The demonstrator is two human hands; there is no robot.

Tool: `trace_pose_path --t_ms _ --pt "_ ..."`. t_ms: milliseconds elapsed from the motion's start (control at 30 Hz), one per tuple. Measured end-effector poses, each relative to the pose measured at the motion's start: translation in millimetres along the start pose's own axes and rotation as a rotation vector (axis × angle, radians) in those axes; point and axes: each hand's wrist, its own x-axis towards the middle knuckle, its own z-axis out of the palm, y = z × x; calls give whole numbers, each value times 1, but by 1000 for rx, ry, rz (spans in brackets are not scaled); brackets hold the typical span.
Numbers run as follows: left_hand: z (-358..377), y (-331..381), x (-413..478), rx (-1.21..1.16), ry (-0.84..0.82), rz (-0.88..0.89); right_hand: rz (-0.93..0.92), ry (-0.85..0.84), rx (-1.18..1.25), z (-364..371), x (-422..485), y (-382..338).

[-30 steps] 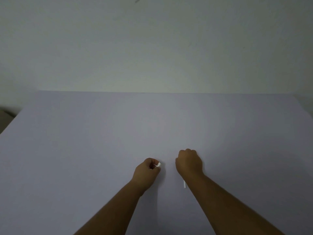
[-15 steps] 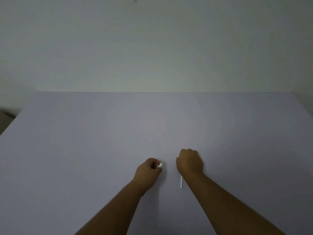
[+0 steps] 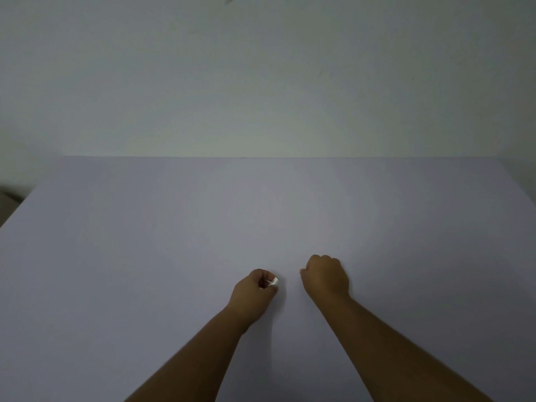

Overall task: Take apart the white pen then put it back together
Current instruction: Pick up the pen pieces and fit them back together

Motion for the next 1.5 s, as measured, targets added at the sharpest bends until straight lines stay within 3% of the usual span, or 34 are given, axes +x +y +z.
trace_pose_path --t_ms 167,300,433,600,800,933,1133,1333,1433,1500 --pt "0 2 -1 2 -3 8 13 -41 -16 0 2 0" --pt "1 2 -2 8 -9 2 42 -45 118 -2 1 -1" --pt "1 5 -2 24 -28 -5 14 63 499 -12 0 -1" --pt "6 12 -5 36 -60 1 183 91 1144 -29 -1 -1" --pt "15 20 -8 42 -75 32 251 170 1311 -38 -7 11" --pt "23 26 -12 -8 -91 37 245 135 1313 -39 -10 21" --pt "36 41 -15 -105 -94 38 172 -131 1162 -43 -22 32" --pt "41 44 -18 -79 -140 78 134 -138 1062 -50 -15 49" --pt "43 42 -16 -86 -139 61 134 -13 701 -44 -5 63" --pt "43 40 -16 -106 -140 41 102 -29 443 -36 -2 65"
